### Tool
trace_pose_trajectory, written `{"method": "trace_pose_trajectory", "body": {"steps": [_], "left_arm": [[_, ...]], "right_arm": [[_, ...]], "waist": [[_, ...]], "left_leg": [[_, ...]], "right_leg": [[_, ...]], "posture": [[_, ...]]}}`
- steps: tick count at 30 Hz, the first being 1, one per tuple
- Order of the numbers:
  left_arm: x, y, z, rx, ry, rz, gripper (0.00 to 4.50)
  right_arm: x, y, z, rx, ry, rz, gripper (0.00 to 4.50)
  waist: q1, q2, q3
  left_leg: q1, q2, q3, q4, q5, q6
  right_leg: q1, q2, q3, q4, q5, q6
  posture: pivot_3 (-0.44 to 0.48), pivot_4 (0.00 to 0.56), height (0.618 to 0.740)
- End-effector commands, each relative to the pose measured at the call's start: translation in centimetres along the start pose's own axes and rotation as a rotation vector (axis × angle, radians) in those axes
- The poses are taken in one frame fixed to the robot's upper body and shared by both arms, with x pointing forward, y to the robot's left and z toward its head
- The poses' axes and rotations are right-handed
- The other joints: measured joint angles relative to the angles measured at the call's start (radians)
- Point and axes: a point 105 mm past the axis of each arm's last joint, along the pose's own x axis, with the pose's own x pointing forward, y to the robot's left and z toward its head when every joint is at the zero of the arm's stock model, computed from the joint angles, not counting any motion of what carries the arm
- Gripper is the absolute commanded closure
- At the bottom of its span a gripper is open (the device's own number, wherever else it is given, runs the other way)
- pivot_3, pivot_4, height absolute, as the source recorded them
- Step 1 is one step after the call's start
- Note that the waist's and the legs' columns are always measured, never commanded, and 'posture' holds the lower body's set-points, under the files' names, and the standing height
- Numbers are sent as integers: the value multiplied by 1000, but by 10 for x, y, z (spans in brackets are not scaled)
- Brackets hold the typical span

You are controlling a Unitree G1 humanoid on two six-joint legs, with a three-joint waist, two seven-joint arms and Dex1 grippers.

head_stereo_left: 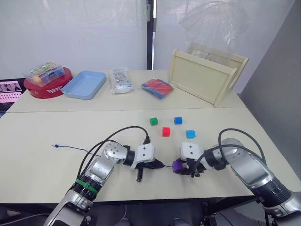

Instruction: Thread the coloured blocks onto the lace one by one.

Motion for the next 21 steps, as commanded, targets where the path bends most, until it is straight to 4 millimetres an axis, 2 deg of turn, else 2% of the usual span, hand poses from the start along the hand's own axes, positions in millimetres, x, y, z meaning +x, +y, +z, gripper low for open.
{"method": "trace_pose_trajectory", "body": {"steps": [1,7,13,14,21], "left_arm": [[9,2,12,20,-40,-13,4500],[22,3,18,53,-48,-17,4500],[17,-2,11,9,-30,-43,4500],[16,-2,11,0,-34,-47,3919],[-24,3,-4,-30,27,3,1645]], "right_arm": [[8,4,-2,4,12,10,3320],[8,5,-1,5,8,10,3320],[8,4,-1,10,8,0,3320],[8,4,-1,10,8,0,3320],[9,4,-2,13,8,-7,3320]], "waist": [[0,0,0],[-2,0,0],[-3,0,0],[-3,0,0],[-7,0,0]], "left_leg": [[0,0,0,0,0,0],[0,0,0,0,0,0],[0,0,0,0,0,0],[0,0,0,0,0,0],[0,0,0,0,0,0]], "right_leg": [[0,0,0,0,0,0],[0,0,0,0,0,0],[0,0,0,0,0,0],[0,0,0,0,0,0],[0,1,0,0,0,0]], "posture": [[0,150,740],[0,150,740],[0,150,740],[0,150,740],[0,150,740]]}}
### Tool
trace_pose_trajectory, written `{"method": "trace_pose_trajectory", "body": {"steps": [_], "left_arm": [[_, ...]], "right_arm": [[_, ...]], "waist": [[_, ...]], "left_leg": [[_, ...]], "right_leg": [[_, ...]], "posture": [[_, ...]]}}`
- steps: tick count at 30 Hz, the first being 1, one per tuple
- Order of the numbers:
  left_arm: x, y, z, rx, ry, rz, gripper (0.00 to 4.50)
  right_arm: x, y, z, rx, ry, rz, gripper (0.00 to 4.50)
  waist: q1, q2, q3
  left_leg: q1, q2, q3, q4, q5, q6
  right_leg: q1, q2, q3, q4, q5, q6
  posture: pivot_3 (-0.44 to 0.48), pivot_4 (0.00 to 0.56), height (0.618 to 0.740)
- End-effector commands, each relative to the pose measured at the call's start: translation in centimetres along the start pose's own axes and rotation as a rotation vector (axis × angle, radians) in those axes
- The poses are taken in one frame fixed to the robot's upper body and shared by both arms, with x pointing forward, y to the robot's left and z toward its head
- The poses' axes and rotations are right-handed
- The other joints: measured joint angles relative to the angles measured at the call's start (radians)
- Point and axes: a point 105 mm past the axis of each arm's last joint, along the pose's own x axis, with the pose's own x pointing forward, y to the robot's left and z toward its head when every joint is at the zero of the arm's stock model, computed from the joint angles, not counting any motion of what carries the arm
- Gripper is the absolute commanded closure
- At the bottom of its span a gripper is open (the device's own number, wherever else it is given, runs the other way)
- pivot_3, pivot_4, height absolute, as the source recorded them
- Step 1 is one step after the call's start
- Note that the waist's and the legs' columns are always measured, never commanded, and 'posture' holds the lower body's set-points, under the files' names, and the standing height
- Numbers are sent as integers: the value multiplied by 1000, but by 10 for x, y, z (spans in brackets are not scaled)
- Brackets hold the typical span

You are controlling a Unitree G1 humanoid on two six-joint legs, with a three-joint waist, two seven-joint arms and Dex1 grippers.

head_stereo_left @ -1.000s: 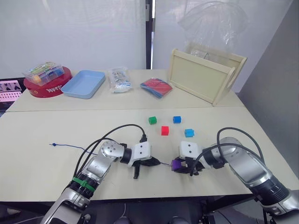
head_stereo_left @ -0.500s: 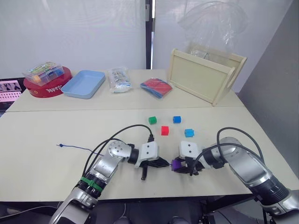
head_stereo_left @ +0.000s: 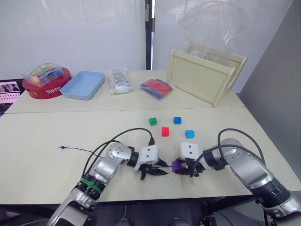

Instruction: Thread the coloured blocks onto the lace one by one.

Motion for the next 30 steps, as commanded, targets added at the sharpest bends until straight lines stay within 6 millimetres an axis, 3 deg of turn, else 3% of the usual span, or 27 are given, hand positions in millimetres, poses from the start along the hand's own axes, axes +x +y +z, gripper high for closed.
{"method": "trace_pose_trajectory", "body": {"steps": [1,5,6,8,15,19,23,30], "left_arm": [[-18,5,3,-13,-28,47,1315],[-37,6,-3,-55,-45,81,6],[-43,8,-3,-68,-61,98,6],[-53,13,-1,-94,-96,134,0],[-77,40,0,-88,-110,238,0],[-73,55,13,-70,-144,253,0],[-22,54,53,61,-214,106,0],[43,52,93,140,-291,41,0]], "right_arm": [[7,4,-3,8,12,5,3320],[7,1,6,15,-34,3,3320],[6,1,8,12,-44,3,3320],[3,-2,11,9,-50,-10,2295],[-16,-10,27,12,-77,-59,13],[-29,-12,37,20,-96,-78,13],[-63,0,57,89,-175,-30,13],[-91,14,35,239,-96,-70,13]], "waist": [[0,0,0],[-3,0,0],[-4,0,0],[-5,0,0],[20,0,0],[34,0,0],[55,0,1],[56,-1,1]], "left_leg": [[0,0,0,0,0,0],[0,1,0,0,0,0],[0,1,0,0,0,0],[0,1,0,0,0,0],[-4,-1,0,0,0,0],[-7,-3,-1,1,0,0],[-10,-5,-1,1,0,0],[-10,-5,-1,2,0,1]], "right_leg": [[0,0,0,0,0,0],[0,1,0,0,0,0],[0,1,0,0,0,0],[-1,2,0,0,0,0],[-3,-2,-1,-1,0,0],[-4,-3,-2,-1,0,0],[-4,-5,-3,-3,0,1],[-4,-5,-3,-5,1,3]], "posture": [[0,150,740],[0,150,740],[0,150,740],[0,150,740],[0,150,740],[0,150,740],[0,150,740],[0,150,740]]}}
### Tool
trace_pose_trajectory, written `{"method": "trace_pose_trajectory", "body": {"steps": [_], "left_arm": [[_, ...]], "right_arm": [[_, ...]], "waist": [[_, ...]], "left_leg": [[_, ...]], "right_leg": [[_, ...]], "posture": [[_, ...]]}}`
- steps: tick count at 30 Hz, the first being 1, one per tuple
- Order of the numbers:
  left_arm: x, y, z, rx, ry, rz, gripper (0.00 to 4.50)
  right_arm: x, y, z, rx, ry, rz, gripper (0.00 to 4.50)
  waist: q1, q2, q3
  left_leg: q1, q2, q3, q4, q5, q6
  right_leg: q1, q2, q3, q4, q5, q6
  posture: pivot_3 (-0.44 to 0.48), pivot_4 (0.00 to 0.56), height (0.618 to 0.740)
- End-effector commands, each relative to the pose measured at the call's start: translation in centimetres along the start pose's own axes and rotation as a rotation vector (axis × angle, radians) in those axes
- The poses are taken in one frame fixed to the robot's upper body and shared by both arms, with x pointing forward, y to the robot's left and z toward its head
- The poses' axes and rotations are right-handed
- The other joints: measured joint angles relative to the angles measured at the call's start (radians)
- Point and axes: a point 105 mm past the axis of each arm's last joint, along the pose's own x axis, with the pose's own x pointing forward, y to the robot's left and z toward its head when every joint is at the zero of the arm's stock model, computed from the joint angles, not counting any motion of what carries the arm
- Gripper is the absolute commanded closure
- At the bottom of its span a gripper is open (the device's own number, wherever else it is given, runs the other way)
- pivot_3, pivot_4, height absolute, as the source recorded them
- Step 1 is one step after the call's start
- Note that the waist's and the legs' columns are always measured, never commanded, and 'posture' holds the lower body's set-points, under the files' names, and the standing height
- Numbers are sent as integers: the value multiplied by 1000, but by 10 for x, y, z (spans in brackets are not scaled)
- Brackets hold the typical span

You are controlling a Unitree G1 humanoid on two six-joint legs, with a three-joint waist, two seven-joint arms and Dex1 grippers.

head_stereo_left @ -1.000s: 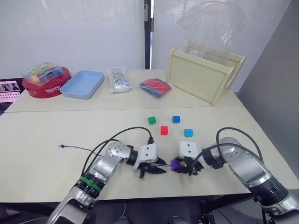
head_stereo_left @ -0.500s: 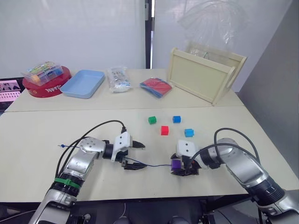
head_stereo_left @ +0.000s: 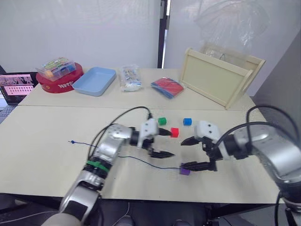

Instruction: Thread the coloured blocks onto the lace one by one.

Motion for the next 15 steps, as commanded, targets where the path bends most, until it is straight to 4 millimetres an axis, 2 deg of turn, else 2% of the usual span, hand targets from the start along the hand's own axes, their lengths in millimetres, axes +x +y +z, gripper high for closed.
{"method": "trace_pose_trajectory", "body": {"steps": [1,3,6,15], "left_arm": [[22,1,15,59,-28,-16,0],[28,-9,15,57,-34,-62,0],[25,-26,6,53,-3,-126,0],[7,-45,-9,8,62,-121,0]], "right_arm": [[-14,2,-4,29,7,-60,13],[-19,2,-9,54,11,-97,13],[-25,2,-15,84,13,-144,13],[-48,2,-51,170,108,-259,13]], "waist": [[-8,0,0],[-12,0,0],[-20,0,0],[-6,0,0]], "left_leg": [[0,0,0,0,0,0],[1,0,0,0,0,0],[2,0,1,-1,0,0],[2,0,1,0,0,0]], "right_leg": [[0,0,0,0,0,0],[0,0,1,1,0,0],[0,0,2,2,0,0],[1,0,2,1,0,0]], "posture": [[0,150,740],[0,150,740],[0,150,740],[0,150,740]]}}
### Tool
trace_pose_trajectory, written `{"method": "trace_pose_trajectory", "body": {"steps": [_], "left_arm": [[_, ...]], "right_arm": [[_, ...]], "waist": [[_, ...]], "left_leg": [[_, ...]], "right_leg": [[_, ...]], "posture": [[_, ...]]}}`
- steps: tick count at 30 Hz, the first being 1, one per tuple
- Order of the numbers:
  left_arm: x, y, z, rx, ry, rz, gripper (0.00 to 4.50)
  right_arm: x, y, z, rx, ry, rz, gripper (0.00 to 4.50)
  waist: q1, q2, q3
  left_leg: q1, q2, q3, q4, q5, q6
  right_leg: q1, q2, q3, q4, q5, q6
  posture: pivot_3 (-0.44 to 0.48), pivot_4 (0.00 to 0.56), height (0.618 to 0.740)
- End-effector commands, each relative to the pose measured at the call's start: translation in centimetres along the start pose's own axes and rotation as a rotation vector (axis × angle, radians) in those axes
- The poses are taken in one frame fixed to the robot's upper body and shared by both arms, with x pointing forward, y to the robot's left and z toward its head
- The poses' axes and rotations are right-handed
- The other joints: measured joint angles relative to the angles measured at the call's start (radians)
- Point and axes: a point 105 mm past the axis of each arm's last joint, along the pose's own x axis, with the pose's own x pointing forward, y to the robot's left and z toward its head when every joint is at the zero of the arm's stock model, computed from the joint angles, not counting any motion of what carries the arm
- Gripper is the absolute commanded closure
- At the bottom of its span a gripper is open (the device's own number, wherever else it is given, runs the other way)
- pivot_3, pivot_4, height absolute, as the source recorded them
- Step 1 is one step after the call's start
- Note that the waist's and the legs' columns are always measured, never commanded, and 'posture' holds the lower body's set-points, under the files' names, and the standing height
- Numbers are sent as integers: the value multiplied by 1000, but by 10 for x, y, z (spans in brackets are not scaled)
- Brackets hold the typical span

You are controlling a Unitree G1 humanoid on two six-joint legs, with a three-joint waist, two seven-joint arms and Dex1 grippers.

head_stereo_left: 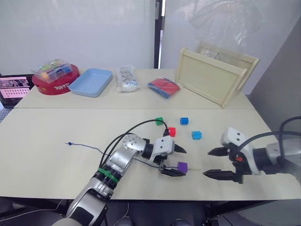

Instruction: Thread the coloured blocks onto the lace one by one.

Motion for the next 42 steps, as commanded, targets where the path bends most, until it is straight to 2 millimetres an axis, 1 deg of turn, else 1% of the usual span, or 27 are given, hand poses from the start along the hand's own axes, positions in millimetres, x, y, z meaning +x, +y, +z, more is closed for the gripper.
{"method": "trace_pose_trajectory", "body": {"steps": [1,4,8,12,13,17,21,22,27,34,37,42], "left_arm": [[2,-2,9,33,-1,9,0],[6,0,7,30,12,33,0],[15,0,3,17,14,37,0],[19,0,-2,14,34,45,0],[20,0,-4,11,45,39,552],[25,0,-10,10,78,41,1796],[24,1,-12,22,96,38,3148],[23,1,-12,23,97,38,3294],[23,0,-12,22,93,35,3293],[22,-1,-12,27,94,38,3293],[21,-2,-12,25,94,34,3293],[21,-2,-12,26,96,27,3293]], "right_arm": [[-10,-5,-4,-46,6,-59,13],[-10,-4,-7,-73,3,-52,13],[-11,-6,-16,-93,16,-66,13],[-11,-6,-19,-110,16,-67,13],[-11,-6,-20,-114,16,-67,0],[-7,-7,-25,-140,21,-54,0],[1,-9,-27,-187,28,-50,0],[6,-10,-27,-199,29,-49,0],[31,-14,-26,-281,13,-21,0],[56,-20,-17,-328,-32,-20,0],[69,-14,-16,-301,-45,16,834],[75,-9,-13,-288,-69,33,2525]], "waist": [[4,0,0],[3,0,0],[0,0,0],[-2,0,0],[-2,0,0],[-1,0,0],[-1,0,0],[-1,0,0],[-6,0,0],[-4,0,0],[-3,0,0],[-3,0,0]], "left_leg": [[0,0,0,0,0,0],[0,0,0,0,0,0],[1,0,0,0,0,0],[1,0,0,0,0,0],[1,0,0,0,0,0],[1,0,0,0,0,0],[1,0,0,0,0,0],[1,0,0,0,0,0],[2,0,0,0,0,0],[2,0,0,0,0,0],[2,0,0,0,0,0],[2,0,0,0,0,0]], "right_leg": [[0,0,0,0,0,0],[1,0,0,-1,0,0],[1,0,0,-1,0,0],[1,0,0,0,0,0],[1,0,0,0,0,0],[1,0,0,0,0,0],[1,0,0,-1,0,0],[1,0,0,-1,0,0],[2,0,0,0,0,0],[1,0,0,0,0,0],[1,0,0,0,0,0],[1,0,0,0,0,0]], "posture": [[0,150,740],[0,150,740],[0,150,740],[0,150,740],[0,150,740],[0,150,740],[0,150,740],[0,150,740],[0,150,740],[0,150,740],[0,150,740],[0,150,740]]}}
